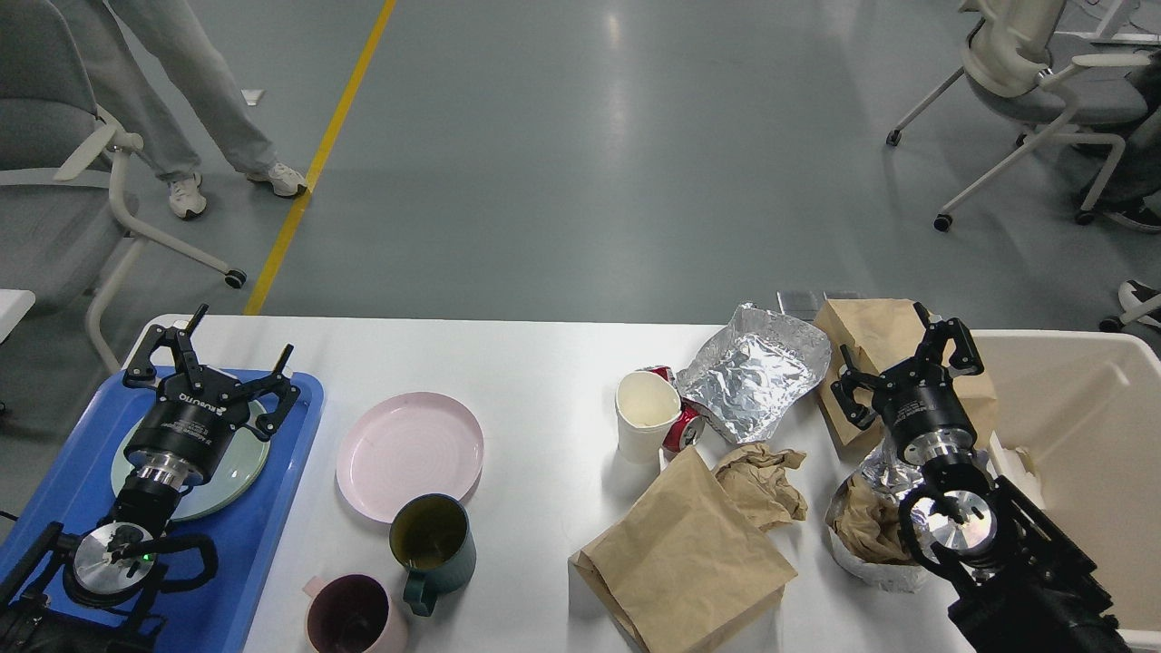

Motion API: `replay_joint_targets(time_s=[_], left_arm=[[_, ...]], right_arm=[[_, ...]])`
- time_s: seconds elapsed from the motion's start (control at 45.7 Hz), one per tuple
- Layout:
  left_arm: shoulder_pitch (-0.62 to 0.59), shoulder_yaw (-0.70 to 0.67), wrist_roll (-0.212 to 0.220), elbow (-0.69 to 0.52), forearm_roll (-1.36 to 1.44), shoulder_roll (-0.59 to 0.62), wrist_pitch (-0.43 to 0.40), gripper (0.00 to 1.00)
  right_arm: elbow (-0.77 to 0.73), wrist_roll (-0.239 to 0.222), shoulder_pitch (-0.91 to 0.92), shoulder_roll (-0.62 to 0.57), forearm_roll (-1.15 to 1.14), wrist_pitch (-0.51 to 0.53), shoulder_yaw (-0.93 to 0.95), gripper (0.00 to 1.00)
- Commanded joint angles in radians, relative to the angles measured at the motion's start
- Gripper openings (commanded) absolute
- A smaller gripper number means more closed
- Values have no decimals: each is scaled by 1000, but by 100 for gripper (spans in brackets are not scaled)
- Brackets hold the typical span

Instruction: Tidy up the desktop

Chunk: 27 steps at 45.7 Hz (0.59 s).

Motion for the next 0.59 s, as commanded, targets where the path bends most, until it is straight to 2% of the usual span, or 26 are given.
replay_joint_targets(time_s=[0.0,0.372,0.438,0.569], left_arm=[[-2,0,-11,6,1,-8,-11,96],[-5,38,-13,10,0,23,-10,96],[-8,103,-16,9,-13,80,-11,96],[-61,270,-14,12,-19,284,-2,96]], right_arm=[[0,0,0,0,0,0,0,100],[0,0,0,0,0,0,0,100],[0,1,0,0,0,0,0,100],[0,1,0,0,0,0,0,100]])
